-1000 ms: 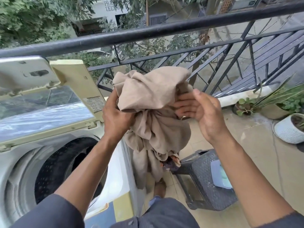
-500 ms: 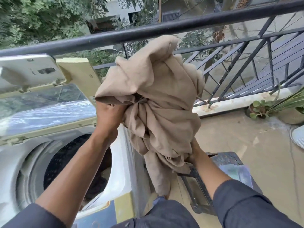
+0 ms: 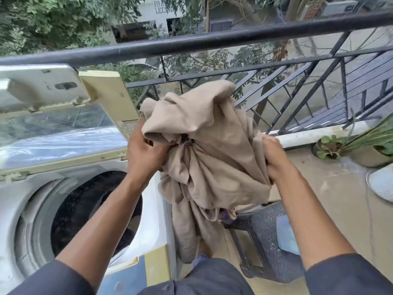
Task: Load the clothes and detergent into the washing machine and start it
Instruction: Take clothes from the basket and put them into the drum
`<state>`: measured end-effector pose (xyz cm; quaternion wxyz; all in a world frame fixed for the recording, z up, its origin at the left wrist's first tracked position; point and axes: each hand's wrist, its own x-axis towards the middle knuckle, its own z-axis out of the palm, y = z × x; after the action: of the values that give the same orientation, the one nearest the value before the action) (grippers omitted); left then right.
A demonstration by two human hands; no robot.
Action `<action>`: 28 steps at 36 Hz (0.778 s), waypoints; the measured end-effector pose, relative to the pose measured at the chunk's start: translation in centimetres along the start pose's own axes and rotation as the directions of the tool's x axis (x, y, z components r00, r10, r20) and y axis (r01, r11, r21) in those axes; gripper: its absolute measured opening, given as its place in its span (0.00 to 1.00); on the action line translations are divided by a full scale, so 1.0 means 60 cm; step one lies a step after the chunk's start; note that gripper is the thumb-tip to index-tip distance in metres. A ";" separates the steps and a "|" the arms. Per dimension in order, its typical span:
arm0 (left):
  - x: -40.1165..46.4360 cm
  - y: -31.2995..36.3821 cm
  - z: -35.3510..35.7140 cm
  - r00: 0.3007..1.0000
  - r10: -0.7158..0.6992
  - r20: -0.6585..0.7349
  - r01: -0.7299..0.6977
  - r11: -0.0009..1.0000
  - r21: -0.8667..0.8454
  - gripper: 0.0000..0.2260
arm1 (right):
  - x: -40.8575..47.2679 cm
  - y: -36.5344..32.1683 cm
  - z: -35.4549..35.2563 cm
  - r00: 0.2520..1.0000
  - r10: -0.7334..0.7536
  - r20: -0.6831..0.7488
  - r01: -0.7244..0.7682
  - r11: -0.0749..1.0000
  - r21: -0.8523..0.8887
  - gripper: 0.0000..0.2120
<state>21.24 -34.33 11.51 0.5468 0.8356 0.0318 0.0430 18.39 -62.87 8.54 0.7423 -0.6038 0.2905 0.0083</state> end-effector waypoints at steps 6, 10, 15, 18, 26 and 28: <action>0.011 -0.026 0.010 0.992 -0.078 -0.096 0.079 0.997 0.004 0.22 | -0.079 -0.060 0.000 0.897 -0.354 0.266 0.346 0.935 0.077 0.18; 0.006 -0.022 0.021 0.986 -0.158 -0.058 0.149 0.979 -0.139 0.27 | -0.111 -0.054 0.029 0.786 -0.419 0.454 0.533 0.832 -0.156 0.17; 0.004 -0.014 0.029 0.969 -0.188 0.159 0.215 0.961 -0.176 0.34 | -0.129 -0.021 0.078 0.812 -0.307 0.497 0.526 0.754 -0.394 0.27; 0.011 -0.018 0.007 0.926 -0.092 0.367 0.178 0.962 -0.206 0.32 | -0.141 -0.017 0.090 0.832 -0.302 0.466 0.514 0.738 -0.438 0.29; -0.005 0.033 -0.012 0.752 0.000 0.659 0.128 0.981 -0.147 0.54 | -0.152 -0.030 0.112 0.849 -0.179 0.498 0.412 0.814 -0.409 0.30; -0.019 0.040 0.005 0.762 0.030 0.647 0.099 0.982 -0.162 0.37 | -0.154 -0.026 0.121 0.836 -0.193 0.514 0.454 0.768 -0.452 0.26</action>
<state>20.17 -35.68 13.53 0.6006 0.7433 -0.1475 -0.2550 14.36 -53.61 14.76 0.5687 -0.8168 -0.0111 0.0962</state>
